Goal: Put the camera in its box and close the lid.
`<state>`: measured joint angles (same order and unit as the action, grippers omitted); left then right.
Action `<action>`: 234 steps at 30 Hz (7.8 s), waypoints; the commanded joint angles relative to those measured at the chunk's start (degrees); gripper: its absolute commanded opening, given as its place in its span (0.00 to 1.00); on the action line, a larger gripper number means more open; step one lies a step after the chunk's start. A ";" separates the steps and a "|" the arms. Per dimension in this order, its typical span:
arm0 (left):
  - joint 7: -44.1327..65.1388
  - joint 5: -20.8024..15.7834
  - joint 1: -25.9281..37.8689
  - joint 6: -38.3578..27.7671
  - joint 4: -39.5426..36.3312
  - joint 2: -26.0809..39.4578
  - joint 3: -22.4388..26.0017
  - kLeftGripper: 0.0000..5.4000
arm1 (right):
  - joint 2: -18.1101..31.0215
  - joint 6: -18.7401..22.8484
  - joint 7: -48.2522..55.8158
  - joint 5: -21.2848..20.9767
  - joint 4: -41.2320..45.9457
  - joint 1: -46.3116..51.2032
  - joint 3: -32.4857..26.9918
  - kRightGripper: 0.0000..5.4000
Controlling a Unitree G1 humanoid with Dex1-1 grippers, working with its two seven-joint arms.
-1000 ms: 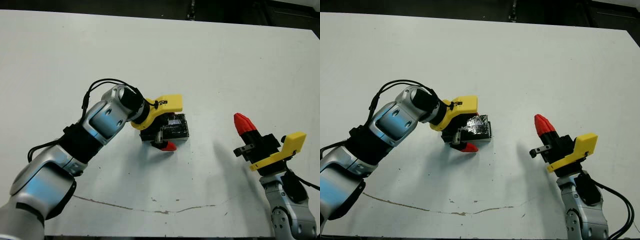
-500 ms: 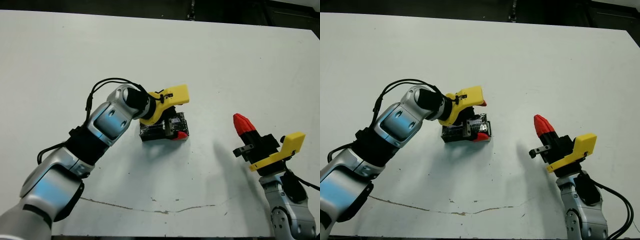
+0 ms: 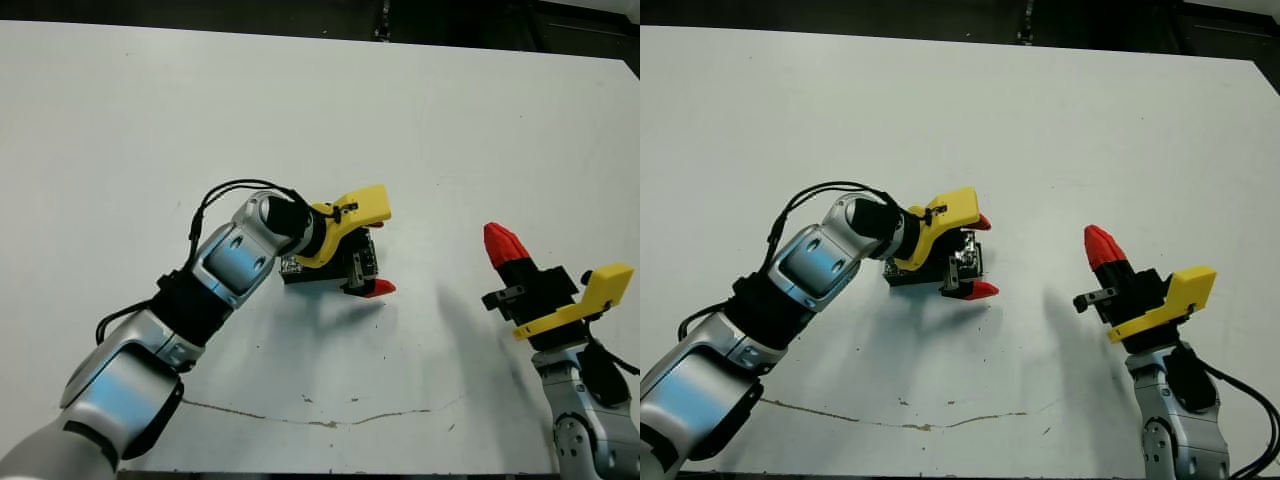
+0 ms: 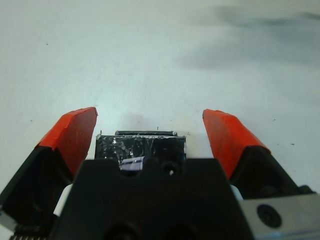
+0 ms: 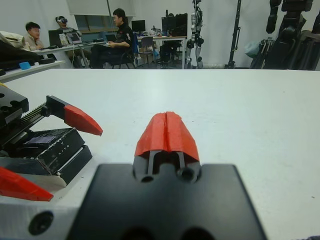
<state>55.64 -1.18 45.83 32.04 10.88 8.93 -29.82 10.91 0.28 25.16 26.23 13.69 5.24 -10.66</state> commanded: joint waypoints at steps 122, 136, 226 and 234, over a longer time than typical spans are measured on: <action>13.20 -5.10 -9.68 -20.02 -1.17 22.44 11.85 0.99 | 0.68 0.25 0.76 1.15 -1.92 0.01 -1.69 0.00; 12.85 -3.79 -9.46 -24.16 2.53 19.99 10.78 0.99 | 0.47 0.55 0.32 1.22 -1.56 0.50 -1.49 0.00; 21.39 -2.56 -0.35 -18.56 10.16 11.63 4.19 0.59 | 0.58 0.62 0.68 1.02 -1.74 0.56 -1.09 0.00; 21.47 -1.08 0.44 -19.05 10.79 10.03 2.85 0.59 | 0.47 0.16 0.71 0.83 -1.84 0.58 -1.04 0.00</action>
<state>76.52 -2.44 45.55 14.59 21.94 23.02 -24.42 11.09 0.54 25.73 27.40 11.91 5.07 -11.66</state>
